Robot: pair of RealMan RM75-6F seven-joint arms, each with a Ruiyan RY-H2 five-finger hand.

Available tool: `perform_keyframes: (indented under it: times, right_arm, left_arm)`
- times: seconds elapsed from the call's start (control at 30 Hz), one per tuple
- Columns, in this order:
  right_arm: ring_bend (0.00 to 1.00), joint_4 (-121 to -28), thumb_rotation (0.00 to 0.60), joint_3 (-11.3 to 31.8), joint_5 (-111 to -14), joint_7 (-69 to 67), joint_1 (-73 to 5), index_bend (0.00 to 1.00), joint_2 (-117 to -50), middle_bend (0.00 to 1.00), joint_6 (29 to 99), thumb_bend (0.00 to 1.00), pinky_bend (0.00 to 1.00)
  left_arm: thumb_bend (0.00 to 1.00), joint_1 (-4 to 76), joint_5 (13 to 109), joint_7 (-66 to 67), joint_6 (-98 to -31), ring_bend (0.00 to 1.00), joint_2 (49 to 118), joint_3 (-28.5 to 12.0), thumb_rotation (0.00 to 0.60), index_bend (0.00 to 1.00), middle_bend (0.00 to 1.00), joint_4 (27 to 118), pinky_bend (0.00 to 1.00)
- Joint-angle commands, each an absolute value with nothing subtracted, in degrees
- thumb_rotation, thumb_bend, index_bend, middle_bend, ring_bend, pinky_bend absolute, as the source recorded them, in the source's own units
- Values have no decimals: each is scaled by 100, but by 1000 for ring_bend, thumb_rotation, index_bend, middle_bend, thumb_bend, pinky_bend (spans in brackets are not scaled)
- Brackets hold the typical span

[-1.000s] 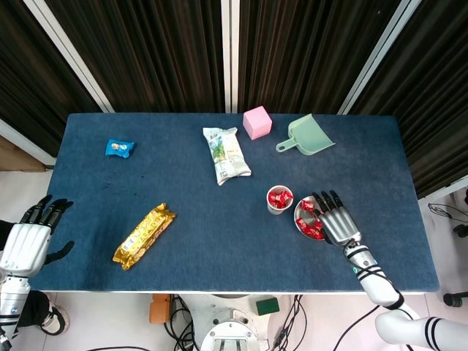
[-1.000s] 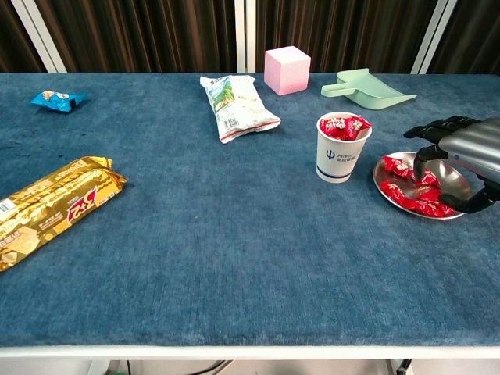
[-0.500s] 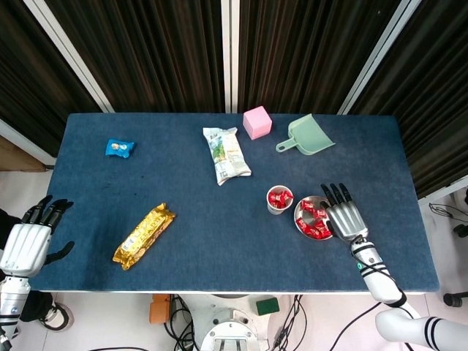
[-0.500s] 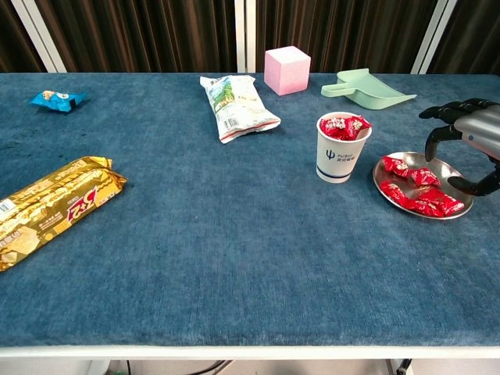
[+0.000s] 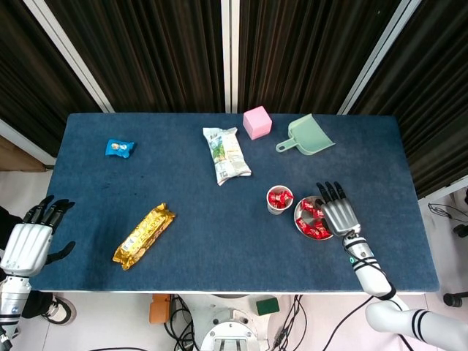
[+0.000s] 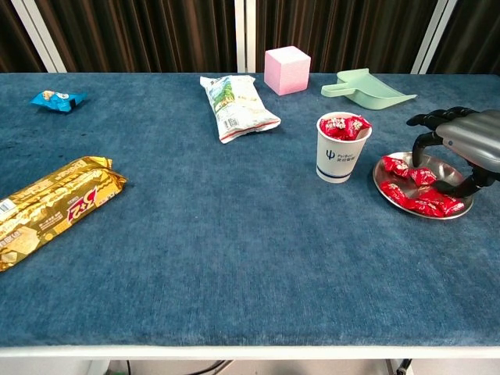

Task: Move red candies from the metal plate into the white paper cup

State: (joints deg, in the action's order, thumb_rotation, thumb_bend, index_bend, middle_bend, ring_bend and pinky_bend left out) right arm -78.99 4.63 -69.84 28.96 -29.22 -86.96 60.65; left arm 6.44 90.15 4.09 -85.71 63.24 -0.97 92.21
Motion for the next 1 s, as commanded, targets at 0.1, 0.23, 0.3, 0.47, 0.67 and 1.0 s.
perform_keyframes:
  times: [0.1,0.23,0.3,0.47,0.67,1.0]
  right_arm:
    - [0,-7804,600,467,-6935,2914,-2952,417,-8778,25,6005,385,0]
    - [0,-7768,600,461,-6965,2897,-2948,490,-8809,33,6038,388,0]
    - [0,-7744,600,454,-6967,2910,-2936,544,-8823,40,6061,407,0]
    - [0,-7732,600,443,-7012,2868,-2898,609,-8818,42,6136,434,0]
    - [0,-7937,600,476,-7330,2550,-2808,639,-8617,43,6467,442,0]
    - [0,-8977,600,839,-7771,2432,-2934,647,-8047,68,6880,442,0]
  left_arm:
    - [179,644,8996,397,-8567,57,6321,-103,600,173,155,9213,199]
    - [178,646,8997,381,-8567,57,6315,-104,600,173,155,9209,199]
    - [178,643,8993,378,-8571,57,6315,-104,600,173,155,9208,198]
    - [179,640,8999,383,-8578,57,6314,-101,600,173,155,9213,198]
    - [178,638,9006,396,-8582,57,6316,-97,600,173,155,9220,199]
    - [178,627,9028,398,-8613,57,6307,-92,600,173,155,9233,198]
